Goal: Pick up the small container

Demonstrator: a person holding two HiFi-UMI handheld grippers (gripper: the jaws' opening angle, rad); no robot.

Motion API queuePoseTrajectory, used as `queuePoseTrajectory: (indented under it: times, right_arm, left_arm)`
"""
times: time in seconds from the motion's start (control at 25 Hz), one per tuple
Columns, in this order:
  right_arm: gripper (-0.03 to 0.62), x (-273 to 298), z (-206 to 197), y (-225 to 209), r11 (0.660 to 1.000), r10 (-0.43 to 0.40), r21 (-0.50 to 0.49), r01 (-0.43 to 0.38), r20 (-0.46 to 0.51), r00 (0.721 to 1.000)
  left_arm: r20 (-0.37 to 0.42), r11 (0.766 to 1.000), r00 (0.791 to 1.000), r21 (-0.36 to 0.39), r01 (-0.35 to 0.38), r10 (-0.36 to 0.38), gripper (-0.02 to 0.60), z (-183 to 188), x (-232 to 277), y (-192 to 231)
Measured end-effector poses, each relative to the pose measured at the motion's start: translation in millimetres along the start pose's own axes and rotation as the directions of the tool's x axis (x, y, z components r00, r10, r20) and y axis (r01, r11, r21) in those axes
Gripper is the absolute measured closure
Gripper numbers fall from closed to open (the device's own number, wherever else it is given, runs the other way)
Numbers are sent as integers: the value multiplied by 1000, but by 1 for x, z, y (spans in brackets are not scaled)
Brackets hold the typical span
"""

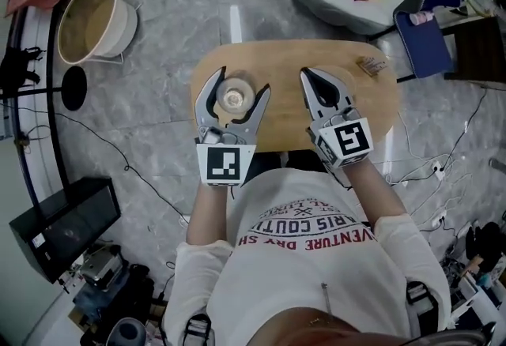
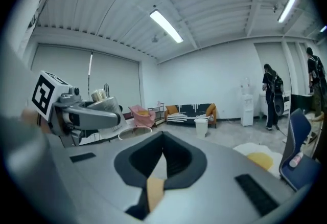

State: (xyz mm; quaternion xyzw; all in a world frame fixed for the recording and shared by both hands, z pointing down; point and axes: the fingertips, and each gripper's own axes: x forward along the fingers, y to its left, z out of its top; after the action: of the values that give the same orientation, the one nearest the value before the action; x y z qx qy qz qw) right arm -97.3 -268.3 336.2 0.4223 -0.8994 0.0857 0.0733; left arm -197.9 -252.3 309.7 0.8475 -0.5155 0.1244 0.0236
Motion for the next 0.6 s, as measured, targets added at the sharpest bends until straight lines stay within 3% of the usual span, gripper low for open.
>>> queuePoseTrajectory:
  times: [0.2, 0.6]
  right_arm:
    - [599, -9, 53, 12, 998, 27, -61, -23, 58, 998]
    - [599, -28, 111, 31, 988, 38, -155, -17, 134, 990]
  left_arm:
    - [73, 999, 997, 48, -8, 4, 239, 46, -27, 13]
    - [115, 995, 993, 91, -30, 19, 239, 99, -62, 22]
